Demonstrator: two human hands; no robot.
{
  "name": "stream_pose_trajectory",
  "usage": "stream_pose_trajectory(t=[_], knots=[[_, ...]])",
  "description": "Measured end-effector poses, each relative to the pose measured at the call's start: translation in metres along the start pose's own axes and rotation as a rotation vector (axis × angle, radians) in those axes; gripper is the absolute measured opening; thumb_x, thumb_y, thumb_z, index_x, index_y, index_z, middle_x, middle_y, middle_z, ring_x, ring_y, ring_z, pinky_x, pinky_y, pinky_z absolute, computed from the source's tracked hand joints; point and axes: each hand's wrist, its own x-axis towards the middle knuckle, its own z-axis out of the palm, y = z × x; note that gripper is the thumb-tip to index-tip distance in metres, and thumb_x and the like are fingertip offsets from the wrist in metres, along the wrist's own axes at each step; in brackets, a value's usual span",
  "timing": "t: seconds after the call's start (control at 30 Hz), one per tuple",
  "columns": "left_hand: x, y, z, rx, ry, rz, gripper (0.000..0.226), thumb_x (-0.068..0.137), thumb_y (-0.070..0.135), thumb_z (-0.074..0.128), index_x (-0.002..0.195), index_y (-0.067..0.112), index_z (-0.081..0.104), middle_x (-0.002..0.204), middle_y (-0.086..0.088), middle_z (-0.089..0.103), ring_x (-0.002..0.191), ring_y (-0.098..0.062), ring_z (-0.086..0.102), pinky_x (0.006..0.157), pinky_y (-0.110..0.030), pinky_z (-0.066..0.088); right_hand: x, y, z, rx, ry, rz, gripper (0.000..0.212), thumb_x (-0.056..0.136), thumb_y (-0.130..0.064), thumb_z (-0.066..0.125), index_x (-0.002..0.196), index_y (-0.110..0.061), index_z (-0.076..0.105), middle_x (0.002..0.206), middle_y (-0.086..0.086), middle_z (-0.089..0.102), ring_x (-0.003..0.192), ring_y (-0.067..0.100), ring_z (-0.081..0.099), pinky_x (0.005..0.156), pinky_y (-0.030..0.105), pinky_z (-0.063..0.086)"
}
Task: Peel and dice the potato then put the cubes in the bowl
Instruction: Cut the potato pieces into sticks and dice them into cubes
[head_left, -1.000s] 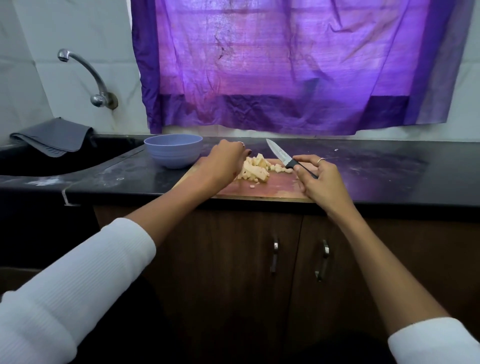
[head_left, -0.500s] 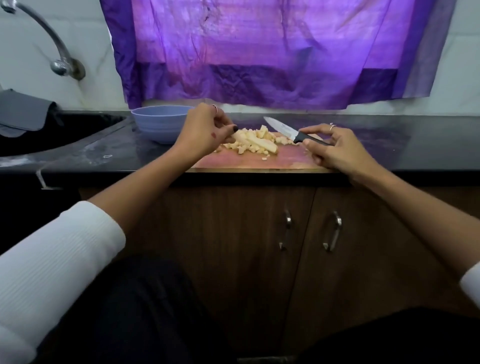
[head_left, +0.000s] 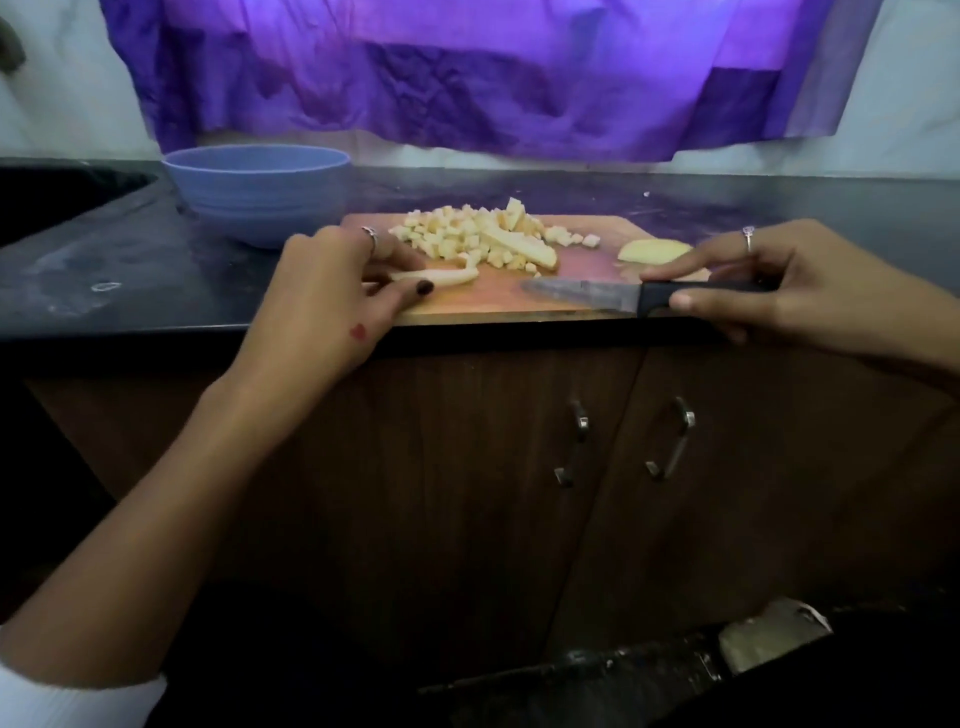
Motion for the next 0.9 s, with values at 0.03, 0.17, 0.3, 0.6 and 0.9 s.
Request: stream_pose_trajectory(t=[0.03, 0.17, 0.3, 0.6, 0.9], knots=[[-0.002, -0.001, 0.002, -0.014, 0.018, 0.003, 0.024, 0.088, 0.027, 0.067, 0.111, 0.023, 0.070, 0.095, 0.016, 0.055, 0.082, 0.004, 0.052, 0.064, 0.003, 0.034, 0.003, 0.002, 0.000, -0.003, 0.032, 0.018, 0.027, 0.079, -0.036, 0.063, 0.105, -0.035, 0.069, 0.050, 0.007, 0.053, 0.048, 0.011, 0.039, 0.050, 0.018, 0.031], [-0.007, -0.002, 0.006, -0.054, 0.053, -0.024, 0.016, 0.088, 0.028, 0.067, 0.102, 0.024, 0.072, 0.093, 0.013, 0.058, 0.083, 0.001, 0.054, 0.063, -0.001, 0.034, 0.014, -0.009, 0.002, 0.119, 0.123, 0.004, 0.025, 0.084, -0.033, 0.061, 0.108, -0.032, 0.069, 0.050, 0.009, 0.051, 0.043, 0.013, 0.033, 0.042, 0.017, 0.028], [-0.008, -0.001, 0.008, -0.075, 0.066, -0.066, 0.013, 0.088, 0.029, 0.066, 0.099, 0.023, 0.070, 0.086, 0.012, 0.058, 0.070, 0.008, 0.050, 0.062, -0.003, 0.034, 0.010, -0.021, 0.017, -0.009, 0.160, -0.049, 0.027, 0.080, -0.034, 0.069, 0.105, -0.045, 0.064, 0.066, 0.001, 0.064, 0.053, 0.010, 0.054, 0.055, 0.016, 0.040], [-0.019, -0.003, 0.012, -0.090, 0.166, -0.104, 0.026, 0.084, 0.037, 0.066, 0.105, 0.023, 0.069, 0.095, 0.015, 0.061, 0.087, 0.007, 0.053, 0.070, 0.000, 0.037, 0.012, -0.030, 0.039, -0.150, 0.210, -0.089, 0.035, 0.071, -0.040, 0.062, 0.105, -0.051, 0.062, 0.078, -0.028, 0.060, 0.073, 0.004, 0.060, 0.070, 0.012, 0.044], [-0.027, -0.012, 0.016, -0.179, 0.277, -0.010, 0.012, 0.085, 0.031, 0.066, 0.096, 0.028, 0.068, 0.091, 0.023, 0.063, 0.096, 0.008, 0.058, 0.079, -0.002, 0.042, 0.009, -0.039, 0.054, -0.195, 0.223, -0.141, 0.038, 0.074, -0.041, 0.063, 0.111, -0.047, 0.060, 0.076, -0.031, 0.056, 0.080, 0.000, 0.059, 0.065, 0.010, 0.044]])
